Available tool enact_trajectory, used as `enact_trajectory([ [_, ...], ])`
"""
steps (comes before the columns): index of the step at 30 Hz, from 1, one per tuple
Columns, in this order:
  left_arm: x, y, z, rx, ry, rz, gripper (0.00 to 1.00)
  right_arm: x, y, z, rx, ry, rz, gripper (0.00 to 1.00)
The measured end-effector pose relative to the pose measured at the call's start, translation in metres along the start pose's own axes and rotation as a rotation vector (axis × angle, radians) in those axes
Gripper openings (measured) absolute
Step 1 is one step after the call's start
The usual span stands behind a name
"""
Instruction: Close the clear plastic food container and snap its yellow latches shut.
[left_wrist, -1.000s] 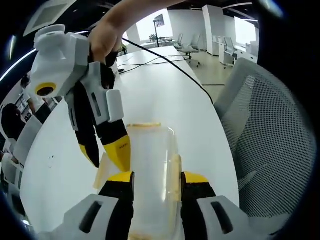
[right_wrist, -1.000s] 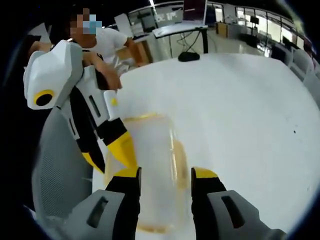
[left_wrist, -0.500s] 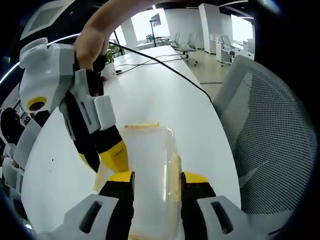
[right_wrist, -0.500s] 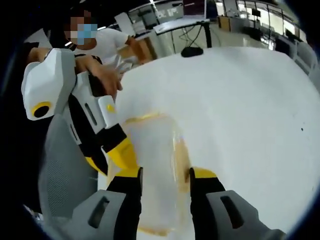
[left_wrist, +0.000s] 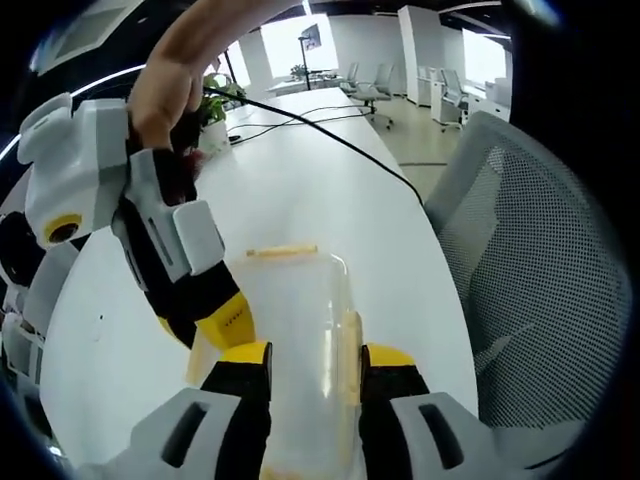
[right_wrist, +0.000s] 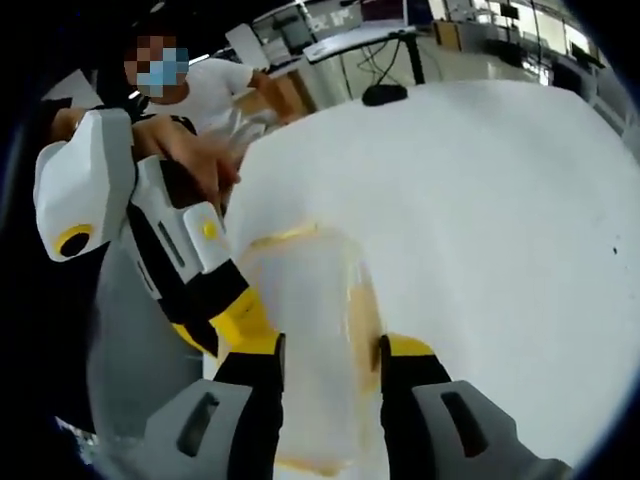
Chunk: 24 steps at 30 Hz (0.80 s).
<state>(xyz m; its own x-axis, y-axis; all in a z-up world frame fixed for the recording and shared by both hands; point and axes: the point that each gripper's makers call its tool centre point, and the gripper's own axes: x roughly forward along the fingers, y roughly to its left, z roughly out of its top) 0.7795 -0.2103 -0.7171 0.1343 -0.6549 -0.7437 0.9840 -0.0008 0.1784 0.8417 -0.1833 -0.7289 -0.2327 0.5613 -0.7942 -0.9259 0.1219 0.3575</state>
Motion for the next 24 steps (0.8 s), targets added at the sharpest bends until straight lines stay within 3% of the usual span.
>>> enact_trajectory([
  [7, 0.0, 0.0, -0.001, -0.007, 0.0, 0.004, 0.26, 0.001, 0.0, -0.001, 0.016, 0.016, 0.012, 0.33],
  [9, 0.0, 0.0, -0.001, -0.01, 0.002, 0.009, 0.26, 0.003, 0.0, -0.001, 0.064, 0.024, 0.023, 0.33],
  [10, 0.0, 0.0, -0.001, -0.009, 0.004, 0.013, 0.25, 0.004, 0.008, -0.003, 0.088, 0.033, 0.082, 0.32],
  [11, -0.001, 0.0, -0.002, -0.018, 0.006, 0.02, 0.23, 0.001, 0.0, 0.004, 0.121, 0.009, 0.028, 0.32],
  [13, -0.004, 0.002, -0.004, -0.014, 0.008, 0.038, 0.24, 0.003, 0.004, 0.002, 0.081, 0.013, 0.049, 0.31],
  [16, 0.002, 0.0, 0.0, -0.021, -0.014, 0.045, 0.23, 0.004, 0.003, -0.002, 0.084, 0.006, 0.045, 0.31],
  [24, 0.002, 0.0, 0.002, -0.006, -0.002, 0.035, 0.25, 0.003, 0.003, -0.002, 0.066, 0.017, 0.035, 0.33],
])
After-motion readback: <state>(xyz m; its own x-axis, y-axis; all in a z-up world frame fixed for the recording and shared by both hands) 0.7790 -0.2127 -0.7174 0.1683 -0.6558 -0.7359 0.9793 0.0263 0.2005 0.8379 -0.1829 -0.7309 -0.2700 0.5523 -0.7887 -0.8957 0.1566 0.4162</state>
